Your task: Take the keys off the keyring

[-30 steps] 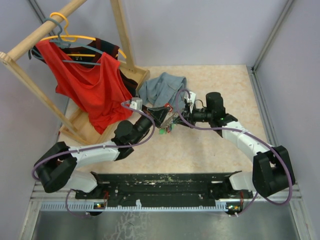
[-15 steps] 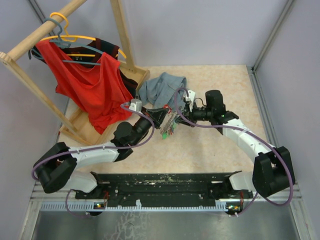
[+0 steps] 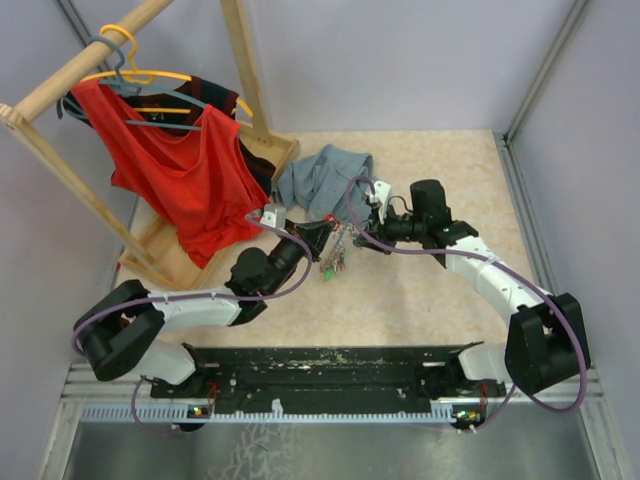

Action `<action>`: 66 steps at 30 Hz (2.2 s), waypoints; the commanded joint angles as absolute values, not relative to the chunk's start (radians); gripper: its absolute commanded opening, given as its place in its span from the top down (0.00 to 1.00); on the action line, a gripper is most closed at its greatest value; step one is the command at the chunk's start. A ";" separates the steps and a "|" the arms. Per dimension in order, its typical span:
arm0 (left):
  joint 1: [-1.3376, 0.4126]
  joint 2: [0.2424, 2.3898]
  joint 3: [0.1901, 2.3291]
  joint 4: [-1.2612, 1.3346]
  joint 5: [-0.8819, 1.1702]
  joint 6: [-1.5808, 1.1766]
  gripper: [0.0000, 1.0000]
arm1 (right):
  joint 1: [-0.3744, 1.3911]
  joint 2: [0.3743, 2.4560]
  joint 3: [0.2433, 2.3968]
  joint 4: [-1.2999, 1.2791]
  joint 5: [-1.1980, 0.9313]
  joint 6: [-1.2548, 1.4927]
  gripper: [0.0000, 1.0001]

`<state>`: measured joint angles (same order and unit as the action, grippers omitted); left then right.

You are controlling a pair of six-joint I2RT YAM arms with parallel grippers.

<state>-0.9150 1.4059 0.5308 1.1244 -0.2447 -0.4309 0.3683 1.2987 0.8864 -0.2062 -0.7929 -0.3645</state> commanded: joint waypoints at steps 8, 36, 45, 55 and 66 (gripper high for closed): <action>-0.919 1.490 0.472 1.371 -0.226 -0.396 1.00 | 0.374 1.275 0.966 -0.240 -0.779 -0.407 1.00; -0.847 1.556 0.260 1.791 0.156 -0.403 0.48 | 0.374 1.261 0.989 -0.320 -0.791 -0.485 1.00; -0.746 1.608 0.346 1.788 0.383 -0.542 0.49 | 0.374 1.247 1.003 -0.370 -0.824 -0.533 1.00; -0.746 1.485 0.414 1.508 0.412 -0.353 0.44 | 0.374 1.244 1.012 -0.386 -0.831 -0.542 1.00; -0.741 1.474 0.479 1.399 0.519 -0.324 0.55 | 0.375 1.206 1.059 -0.512 -0.835 -0.667 1.00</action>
<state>-0.7452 1.4887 0.4641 1.4197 0.4458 -0.3637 0.3687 1.2728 0.9741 -0.4858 -0.7872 -0.5735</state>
